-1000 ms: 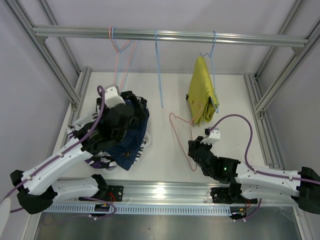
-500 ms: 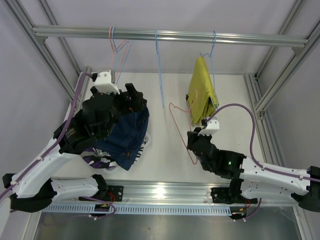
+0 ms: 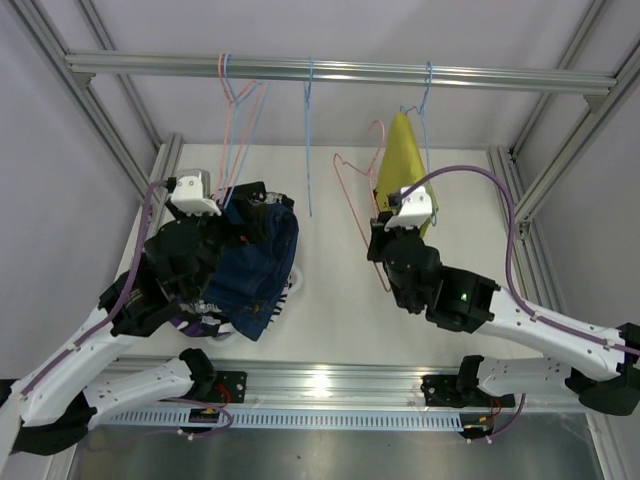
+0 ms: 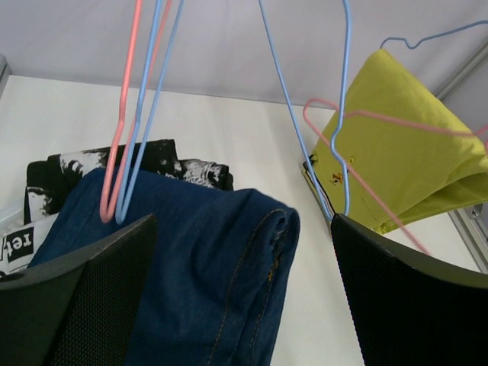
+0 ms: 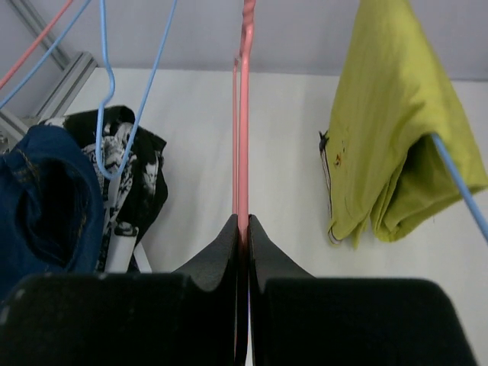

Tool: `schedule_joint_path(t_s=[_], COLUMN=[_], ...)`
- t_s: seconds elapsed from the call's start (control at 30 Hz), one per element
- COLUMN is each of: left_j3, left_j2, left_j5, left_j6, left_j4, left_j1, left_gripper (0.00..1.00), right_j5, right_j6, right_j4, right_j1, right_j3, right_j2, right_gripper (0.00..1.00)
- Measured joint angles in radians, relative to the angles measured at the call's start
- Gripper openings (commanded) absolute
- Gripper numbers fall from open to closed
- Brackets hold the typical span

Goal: Remove the trousers from the hanger
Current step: Place the hanger at the clothesline.

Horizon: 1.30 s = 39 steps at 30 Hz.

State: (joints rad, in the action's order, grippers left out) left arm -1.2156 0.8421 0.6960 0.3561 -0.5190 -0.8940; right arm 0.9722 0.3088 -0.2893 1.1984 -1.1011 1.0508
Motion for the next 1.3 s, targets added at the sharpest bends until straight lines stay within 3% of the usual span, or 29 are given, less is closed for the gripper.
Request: schedule_joint_path(t_s=[0.1, 0.4, 0.63, 1.3], left_j3=[0.069, 0.075, 0.075, 0.077], left_j2=[-0.055, -0.093, -0.116, -0.110], left_j5=[-0.012, -0.015, -0.022, -0.046], left_j6=[0.001, 0.002, 0.010, 0.010], left_j4=[0.025, 0.046, 0.047, 0.047], left_j1=[0.019, 0.029, 0.029, 0.029], left_gripper=[0.99, 0.99, 0.99, 0.99], right_j5=[-0.032, -0.057, -0.064, -0.223], right_j6=[-0.063, -0.233, -0.323, -0.335], right_j4=[0.011, 0.026, 0.051, 0.036], right_j1=[-0.037, -0.087, -0.137, -0.341], right_j3=[-0.087, -0.326, -0.425, -0.598], right_j2=[0.057, 0.251, 0.293, 0.489], right_gripper=[0.00, 0.00, 0.00, 0.00])
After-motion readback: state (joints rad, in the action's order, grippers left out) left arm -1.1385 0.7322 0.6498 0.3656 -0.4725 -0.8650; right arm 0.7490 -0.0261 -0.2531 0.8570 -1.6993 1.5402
